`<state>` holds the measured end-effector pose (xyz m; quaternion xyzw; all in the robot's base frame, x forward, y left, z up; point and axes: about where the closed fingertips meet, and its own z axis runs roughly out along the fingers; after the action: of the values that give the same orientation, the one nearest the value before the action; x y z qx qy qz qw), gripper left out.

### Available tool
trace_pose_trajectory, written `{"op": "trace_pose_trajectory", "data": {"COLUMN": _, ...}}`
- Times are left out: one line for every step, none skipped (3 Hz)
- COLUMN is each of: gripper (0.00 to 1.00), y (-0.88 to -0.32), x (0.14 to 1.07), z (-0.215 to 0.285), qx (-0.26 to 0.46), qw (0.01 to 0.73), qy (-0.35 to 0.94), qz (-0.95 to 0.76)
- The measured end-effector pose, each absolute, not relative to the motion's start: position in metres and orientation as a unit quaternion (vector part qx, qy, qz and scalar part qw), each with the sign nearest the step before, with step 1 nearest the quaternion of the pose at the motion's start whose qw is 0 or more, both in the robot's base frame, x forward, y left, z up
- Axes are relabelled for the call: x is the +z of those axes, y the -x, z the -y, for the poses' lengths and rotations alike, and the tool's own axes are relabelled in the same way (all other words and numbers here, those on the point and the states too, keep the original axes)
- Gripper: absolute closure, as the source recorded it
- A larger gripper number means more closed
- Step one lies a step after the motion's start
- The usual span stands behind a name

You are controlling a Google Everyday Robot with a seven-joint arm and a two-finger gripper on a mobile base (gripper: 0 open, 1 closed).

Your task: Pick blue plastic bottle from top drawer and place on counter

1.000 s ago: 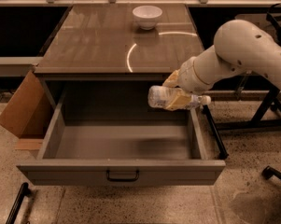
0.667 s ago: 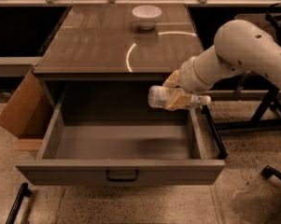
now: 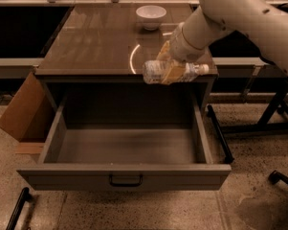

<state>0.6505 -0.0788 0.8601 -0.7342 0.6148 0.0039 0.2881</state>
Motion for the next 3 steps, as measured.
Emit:
{"op": "trace_pose_trajectory", "data": {"gripper": 1.0, "y": -0.682, "x": 0.887, "z": 0.058, "qx": -0.014, "qw": 0.287, "qy": 0.741, "qz": -0.606}}
{"op": "trace_pose_trajectory", "data": {"gripper": 1.0, "y": -0.712, "x": 0.891, "z": 0.034, "qx": -0.008, "qw": 0.285, "qy": 0.734, "qz": -0.617}}
{"op": "trace_pose_trajectory", "data": {"gripper": 1.0, "y": -0.731, "x": 0.882, "z": 0.012, "qx": 0.013, "qw": 0.281, "qy": 0.719, "qz": -0.636}}
